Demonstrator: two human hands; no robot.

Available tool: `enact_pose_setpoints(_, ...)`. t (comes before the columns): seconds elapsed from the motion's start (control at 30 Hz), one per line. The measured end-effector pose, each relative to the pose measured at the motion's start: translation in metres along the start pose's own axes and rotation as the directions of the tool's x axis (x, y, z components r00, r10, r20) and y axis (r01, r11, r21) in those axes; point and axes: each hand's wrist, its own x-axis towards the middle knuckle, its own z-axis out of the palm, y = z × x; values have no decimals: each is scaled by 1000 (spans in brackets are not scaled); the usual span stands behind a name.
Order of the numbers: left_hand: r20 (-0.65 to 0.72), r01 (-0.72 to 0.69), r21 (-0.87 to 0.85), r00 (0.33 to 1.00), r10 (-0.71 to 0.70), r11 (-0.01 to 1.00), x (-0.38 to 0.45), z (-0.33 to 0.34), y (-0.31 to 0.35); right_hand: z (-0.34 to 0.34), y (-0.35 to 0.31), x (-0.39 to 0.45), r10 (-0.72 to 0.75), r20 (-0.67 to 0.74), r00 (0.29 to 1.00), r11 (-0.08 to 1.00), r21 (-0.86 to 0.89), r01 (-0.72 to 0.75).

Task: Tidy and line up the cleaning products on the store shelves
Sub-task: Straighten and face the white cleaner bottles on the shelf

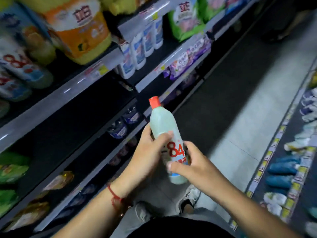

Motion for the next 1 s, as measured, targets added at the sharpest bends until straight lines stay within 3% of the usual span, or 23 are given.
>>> enact_pose_setpoints(0.07,63,-182,287,983,171,940,4,35,4,-22,13,4,-3,6,1000,994,110,2)
enact_pose_setpoints(0.13,163,-323,478,947,278,817,7,71,7,-41,23,9,-56,13,998,953,298,50)
enact_pose_setpoints(0.23,286,-449,750,882,373,486,18,122,13,-76,36,16,-112,15,994,848,522,88)
enact_pose_setpoints(0.33,405,-497,851,827,391,169,32,168,18,-113,45,20,14,-20,1000,686,727,5)
enact_pose_setpoints(0.4,465,-525,849,799,383,63,39,194,21,-135,47,18,64,-33,997,627,779,-15)
enact_pose_setpoints(0.47,486,-537,843,787,379,34,45,214,24,-158,50,16,66,-47,997,679,734,-10)
enact_pose_setpoints(0.53,490,-549,833,792,364,71,54,229,29,-180,52,18,55,-64,996,790,614,-4)
enact_pose_setpoints(0.6,494,-577,794,796,351,192,66,236,36,-200,51,24,-50,-74,996,848,523,81)
enact_pose_setpoints(0.73,445,-540,550,835,324,637,104,242,55,-236,44,39,-78,-98,992,912,396,111)
enact_pose_setpoints(0.8,415,-471,408,859,301,782,129,241,66,-252,39,51,-73,-166,983,943,311,123)
enact_pose_setpoints(1.0,417,-333,212,881,222,919,209,233,104,-292,-9,111,-118,-300,947,987,74,146)
